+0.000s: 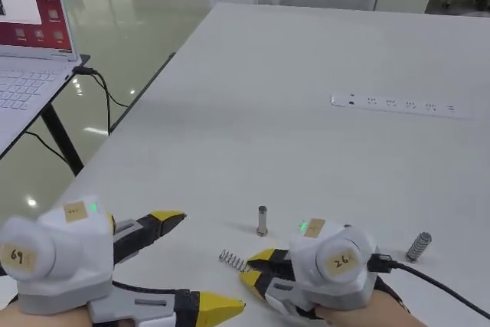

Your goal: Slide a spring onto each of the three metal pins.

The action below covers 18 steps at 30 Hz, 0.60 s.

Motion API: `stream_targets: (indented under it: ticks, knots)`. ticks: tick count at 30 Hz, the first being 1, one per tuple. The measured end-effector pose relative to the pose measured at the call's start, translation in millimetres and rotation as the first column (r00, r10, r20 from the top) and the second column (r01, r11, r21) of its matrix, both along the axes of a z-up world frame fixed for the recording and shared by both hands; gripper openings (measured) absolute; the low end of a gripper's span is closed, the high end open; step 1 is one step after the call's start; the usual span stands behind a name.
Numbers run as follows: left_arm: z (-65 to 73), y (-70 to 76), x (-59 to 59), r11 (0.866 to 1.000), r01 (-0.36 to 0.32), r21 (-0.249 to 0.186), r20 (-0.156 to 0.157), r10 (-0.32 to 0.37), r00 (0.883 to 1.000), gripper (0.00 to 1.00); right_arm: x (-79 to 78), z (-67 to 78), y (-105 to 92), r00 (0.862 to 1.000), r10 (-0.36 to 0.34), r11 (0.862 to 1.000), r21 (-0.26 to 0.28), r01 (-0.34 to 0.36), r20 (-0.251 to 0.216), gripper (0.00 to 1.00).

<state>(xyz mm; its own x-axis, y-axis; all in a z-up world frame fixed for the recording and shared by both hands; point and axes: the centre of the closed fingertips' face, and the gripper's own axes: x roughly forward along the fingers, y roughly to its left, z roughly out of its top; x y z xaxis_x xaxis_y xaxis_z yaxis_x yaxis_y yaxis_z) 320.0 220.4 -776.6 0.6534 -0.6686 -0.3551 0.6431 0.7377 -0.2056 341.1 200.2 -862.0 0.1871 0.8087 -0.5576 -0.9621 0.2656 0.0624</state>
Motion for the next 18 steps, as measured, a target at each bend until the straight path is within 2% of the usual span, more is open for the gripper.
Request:
stream_targets:
  ticks: [2,4,15,18]
  knots:
    - [-0.4,-1.2,0.1,1.000,0.005,0.002,-0.002,-0.005,1.000,0.92,-0.4,0.0,-2.8,1.000,0.009,1.000,-0.014,-0.009,0.008,0.08]
    - [0.4,-4.0,0.4,1.000,0.011,0.001,-0.002,-0.011,1.000,0.91,-0.3,3.6,-6.3,1.000,0.006,1.000,-0.007,-0.006,-0.001,0.08]
    - [-0.3,-24.2,2.2,0.998,0.057,-0.007,-0.008,-0.057,0.998,0.90,-9.8,31.7,-37.7,1.000,0.024,1.000,0.018,-0.024,0.009,0.08]
    - [-1.3,-27.9,0.4,0.997,0.072,-0.014,-0.017,-0.072,0.997,0.88,-12.0,35.2,-46.1,0.999,0.037,0.999,0.006,-0.037,0.030,0.08]
